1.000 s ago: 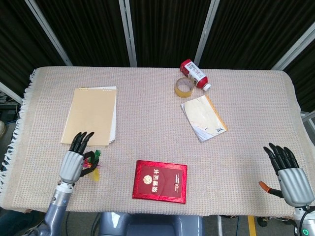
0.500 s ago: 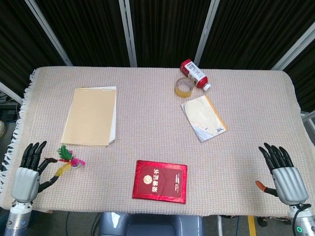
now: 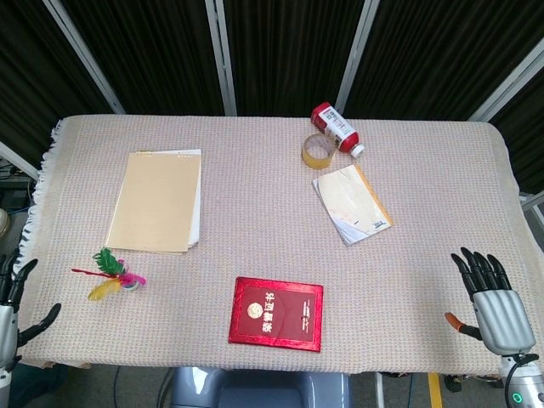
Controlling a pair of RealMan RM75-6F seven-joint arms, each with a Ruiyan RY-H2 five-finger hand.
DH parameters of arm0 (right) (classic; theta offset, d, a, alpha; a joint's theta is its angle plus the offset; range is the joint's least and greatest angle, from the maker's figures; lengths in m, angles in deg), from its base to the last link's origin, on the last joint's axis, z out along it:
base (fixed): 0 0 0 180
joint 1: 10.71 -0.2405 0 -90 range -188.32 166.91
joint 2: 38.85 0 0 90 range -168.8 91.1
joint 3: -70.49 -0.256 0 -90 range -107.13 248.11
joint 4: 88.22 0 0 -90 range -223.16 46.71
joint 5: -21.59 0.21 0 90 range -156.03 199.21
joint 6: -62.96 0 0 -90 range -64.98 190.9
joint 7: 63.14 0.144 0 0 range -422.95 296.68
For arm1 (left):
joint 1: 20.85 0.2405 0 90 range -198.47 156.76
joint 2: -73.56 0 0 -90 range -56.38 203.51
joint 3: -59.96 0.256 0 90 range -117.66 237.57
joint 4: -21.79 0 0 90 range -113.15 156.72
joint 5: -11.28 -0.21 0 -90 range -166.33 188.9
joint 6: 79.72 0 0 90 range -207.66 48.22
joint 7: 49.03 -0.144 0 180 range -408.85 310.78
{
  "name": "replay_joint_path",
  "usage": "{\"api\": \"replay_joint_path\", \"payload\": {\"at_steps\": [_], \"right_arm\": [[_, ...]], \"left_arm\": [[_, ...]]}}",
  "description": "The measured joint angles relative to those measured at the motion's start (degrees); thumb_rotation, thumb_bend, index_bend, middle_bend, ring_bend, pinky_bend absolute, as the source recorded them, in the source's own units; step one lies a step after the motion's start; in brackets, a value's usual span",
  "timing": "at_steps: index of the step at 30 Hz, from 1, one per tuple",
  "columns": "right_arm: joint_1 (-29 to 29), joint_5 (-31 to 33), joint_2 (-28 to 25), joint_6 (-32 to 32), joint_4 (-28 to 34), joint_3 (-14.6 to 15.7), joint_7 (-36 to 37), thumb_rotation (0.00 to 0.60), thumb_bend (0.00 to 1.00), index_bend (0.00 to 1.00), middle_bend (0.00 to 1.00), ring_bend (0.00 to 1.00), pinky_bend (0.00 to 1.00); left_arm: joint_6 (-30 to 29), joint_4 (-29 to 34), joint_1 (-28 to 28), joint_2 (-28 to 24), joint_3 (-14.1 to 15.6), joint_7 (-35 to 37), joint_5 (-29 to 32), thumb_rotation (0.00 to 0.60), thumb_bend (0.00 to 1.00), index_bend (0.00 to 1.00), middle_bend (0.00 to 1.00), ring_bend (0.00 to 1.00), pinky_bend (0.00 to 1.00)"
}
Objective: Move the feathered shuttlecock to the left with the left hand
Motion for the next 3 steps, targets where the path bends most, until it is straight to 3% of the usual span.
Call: {"api": "replay_joint_path", "payload": {"at_steps": [3], "right_arm": [[0.2,0.8,-0.2,0.1,1.0,-0.1,-1.5,0.6,0.12,0.0,0.0,0.0,0.0]], "left_arm": [[3.9,12.5,0.9,-5.8,0.1,-10.5,6.1,0.6,0.21,0.12,0.0,0.0,0.0]]}}
